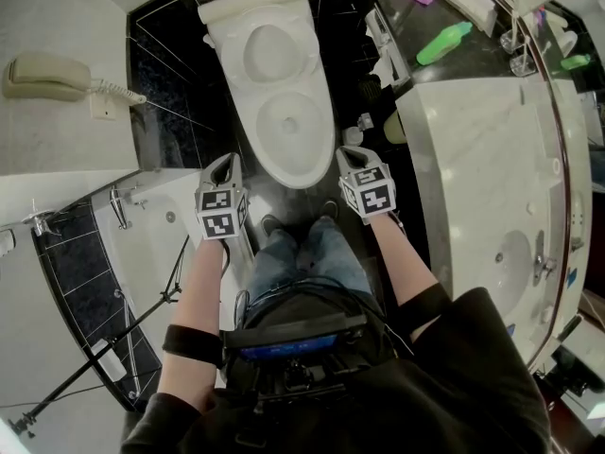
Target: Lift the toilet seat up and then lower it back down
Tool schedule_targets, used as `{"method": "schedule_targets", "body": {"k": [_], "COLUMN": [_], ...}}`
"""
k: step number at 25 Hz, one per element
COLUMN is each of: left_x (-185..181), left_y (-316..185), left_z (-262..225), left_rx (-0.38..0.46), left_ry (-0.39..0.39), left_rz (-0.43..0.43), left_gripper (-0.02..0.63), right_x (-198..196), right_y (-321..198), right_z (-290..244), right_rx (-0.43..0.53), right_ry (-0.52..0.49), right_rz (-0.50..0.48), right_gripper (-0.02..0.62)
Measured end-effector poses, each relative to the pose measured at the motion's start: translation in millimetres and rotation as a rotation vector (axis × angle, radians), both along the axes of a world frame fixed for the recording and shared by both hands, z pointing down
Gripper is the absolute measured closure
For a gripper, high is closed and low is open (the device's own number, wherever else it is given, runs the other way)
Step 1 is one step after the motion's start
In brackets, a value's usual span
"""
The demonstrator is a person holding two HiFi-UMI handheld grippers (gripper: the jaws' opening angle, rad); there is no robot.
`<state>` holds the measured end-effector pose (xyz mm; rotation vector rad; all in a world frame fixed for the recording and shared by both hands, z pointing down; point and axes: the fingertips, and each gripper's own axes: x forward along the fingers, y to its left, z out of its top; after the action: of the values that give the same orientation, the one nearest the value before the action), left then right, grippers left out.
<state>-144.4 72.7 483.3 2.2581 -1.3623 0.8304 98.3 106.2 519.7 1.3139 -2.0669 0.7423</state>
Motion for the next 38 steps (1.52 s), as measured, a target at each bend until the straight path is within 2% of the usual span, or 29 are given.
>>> {"method": "schedule_targets", "body": {"k": [22,38], "left_x": [1.3,2.9], "left_y": [7.4,9.4], "left_z": [-0.3,7.2], "left_rx": [-0.027,-0.024], "left_ry": [0.018,0.0], "left_rz": [-0.009,0.004], "left_gripper": [0.598,0.598], "right_x": [-3.6,1.3], "right_y": [-4.3,-5.8], "right_z": [2.4,4.4], "right_rx": [-0.007,-0.007], "right_ry": [0.0,0.001], "right_rz": [-0.015,-0.016], "right_gripper": [0.588,0.588]}}
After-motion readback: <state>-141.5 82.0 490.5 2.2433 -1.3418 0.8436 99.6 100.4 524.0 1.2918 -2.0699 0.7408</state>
